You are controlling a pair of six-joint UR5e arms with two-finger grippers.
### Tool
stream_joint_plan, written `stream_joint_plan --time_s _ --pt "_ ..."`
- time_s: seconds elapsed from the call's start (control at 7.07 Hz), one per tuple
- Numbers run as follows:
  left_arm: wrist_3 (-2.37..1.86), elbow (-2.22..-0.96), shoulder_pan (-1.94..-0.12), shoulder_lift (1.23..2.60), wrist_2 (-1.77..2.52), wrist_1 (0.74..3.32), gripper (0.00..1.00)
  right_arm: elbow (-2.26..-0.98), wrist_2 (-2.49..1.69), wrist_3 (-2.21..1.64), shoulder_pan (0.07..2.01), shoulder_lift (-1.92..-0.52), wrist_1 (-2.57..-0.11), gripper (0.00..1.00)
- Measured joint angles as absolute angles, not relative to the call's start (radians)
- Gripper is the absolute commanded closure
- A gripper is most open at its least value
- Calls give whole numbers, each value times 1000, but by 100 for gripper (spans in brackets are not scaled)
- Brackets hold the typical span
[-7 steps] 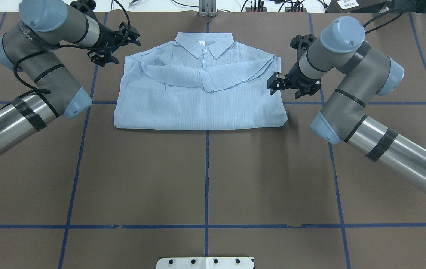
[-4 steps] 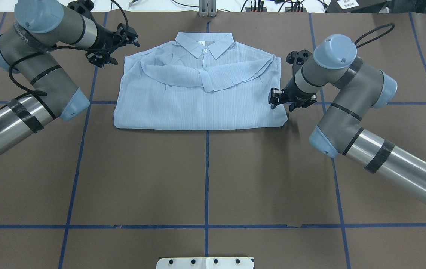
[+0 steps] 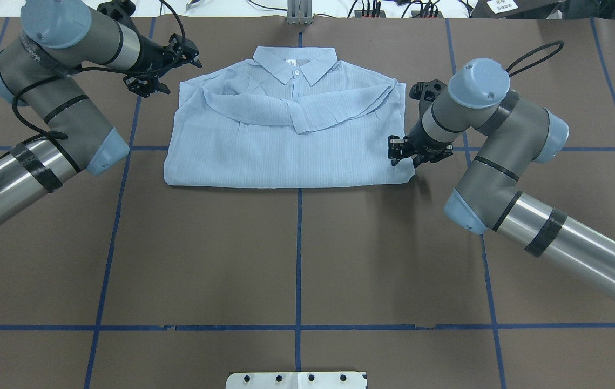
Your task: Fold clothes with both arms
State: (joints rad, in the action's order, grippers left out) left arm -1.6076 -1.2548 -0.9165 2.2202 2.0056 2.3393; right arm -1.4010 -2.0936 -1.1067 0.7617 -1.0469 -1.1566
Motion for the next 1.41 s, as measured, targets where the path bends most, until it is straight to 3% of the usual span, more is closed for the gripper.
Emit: stream_joint_plan --time_s 0.14,0.85,1.41 --pt "-1608 -1255 -916 2220 2005 2339 0 -1404 -2094 -1105 759 -1051 -1157 100" --pt "-1608 -1261 -917 2221 2005 2340 0 -1535 -2110 -1097 762 -1156 -1157 100" --pt "-1620 -1349 -917 2197 2001 2321 0 -1918 -2137 -1125 721 -1495 -1158 100"
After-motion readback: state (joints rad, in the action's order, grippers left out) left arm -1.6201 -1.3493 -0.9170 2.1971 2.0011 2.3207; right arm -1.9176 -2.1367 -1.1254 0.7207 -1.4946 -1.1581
